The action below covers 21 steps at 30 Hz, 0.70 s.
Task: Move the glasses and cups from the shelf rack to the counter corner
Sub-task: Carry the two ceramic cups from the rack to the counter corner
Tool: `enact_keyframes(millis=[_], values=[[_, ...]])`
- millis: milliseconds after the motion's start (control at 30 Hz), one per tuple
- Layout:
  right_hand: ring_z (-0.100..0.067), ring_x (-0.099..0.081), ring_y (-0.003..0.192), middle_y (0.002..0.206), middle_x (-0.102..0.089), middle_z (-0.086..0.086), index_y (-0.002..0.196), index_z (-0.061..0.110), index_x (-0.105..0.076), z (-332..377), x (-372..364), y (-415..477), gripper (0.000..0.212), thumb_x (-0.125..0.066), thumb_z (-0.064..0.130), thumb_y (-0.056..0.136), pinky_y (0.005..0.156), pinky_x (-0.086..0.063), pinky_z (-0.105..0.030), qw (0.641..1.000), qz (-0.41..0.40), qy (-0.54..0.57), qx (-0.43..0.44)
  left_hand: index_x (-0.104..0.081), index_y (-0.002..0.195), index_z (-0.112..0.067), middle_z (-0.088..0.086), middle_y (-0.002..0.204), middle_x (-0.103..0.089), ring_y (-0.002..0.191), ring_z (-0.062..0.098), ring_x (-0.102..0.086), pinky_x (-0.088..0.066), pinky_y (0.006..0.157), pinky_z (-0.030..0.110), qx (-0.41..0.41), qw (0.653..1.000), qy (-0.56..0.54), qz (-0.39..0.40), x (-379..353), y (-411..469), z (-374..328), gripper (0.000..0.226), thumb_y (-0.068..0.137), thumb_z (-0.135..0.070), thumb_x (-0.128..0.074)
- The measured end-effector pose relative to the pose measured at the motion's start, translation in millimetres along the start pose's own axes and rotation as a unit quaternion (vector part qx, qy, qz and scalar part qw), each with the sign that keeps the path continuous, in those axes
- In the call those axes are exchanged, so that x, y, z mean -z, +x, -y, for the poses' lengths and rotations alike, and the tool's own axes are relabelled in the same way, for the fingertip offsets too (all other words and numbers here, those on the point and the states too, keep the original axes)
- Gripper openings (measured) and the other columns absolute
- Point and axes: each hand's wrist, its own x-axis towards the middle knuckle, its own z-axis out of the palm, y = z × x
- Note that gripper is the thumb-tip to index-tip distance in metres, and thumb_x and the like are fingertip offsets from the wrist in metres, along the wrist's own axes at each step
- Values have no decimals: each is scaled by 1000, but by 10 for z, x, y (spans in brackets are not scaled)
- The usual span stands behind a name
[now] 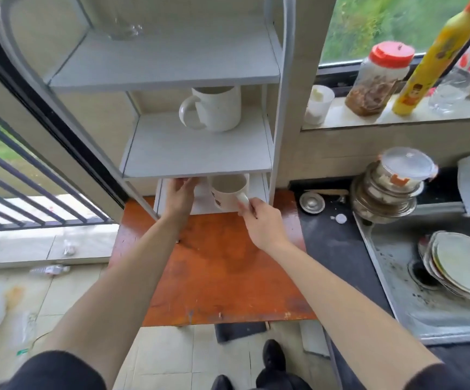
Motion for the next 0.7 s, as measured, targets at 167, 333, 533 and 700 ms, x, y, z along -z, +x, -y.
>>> enact_keyframes(millis=[167,333,533,700], values=[[-8,-53,65,76,-60,3,92,13,-63,78,-94,-63,44,-44,51,104,52,-34,-16,999,-30,19,-22,-60,126,-20,-6,118,-64,110,14,-57,-44,91,34,7,999,35,15,138,61,26,29,98,-25,-59],[-8,-52,70,83,-62,-2,96,10,-62,169,-197,-98,42,-44,46,105,54,-34,-14,997,-49,39,-40,-62,119,-24,-5,119,-65,105,18,-57,-48,84,35,83,996,-2,21,210,121,-99,27,92,-27,-55],[-23,-65,94,98,-67,-6,104,12,-62,222,-337,-166,32,-47,40,105,82,-54,-41,985,-76,137,-67,-61,124,-12,6,115,-65,92,18,-61,-46,68,30,123,991,-49,10,348,-71,72,37,90,-26,-54],[-19,-64,100,103,-68,-1,110,16,-63,258,-441,-233,36,-46,48,103,90,-52,-39,977,-87,175,-80,-59,110,-12,1,92,-65,80,13,-61,-46,75,34,94,995,5,-45,406,-321,258,44,96,-54,-52]])
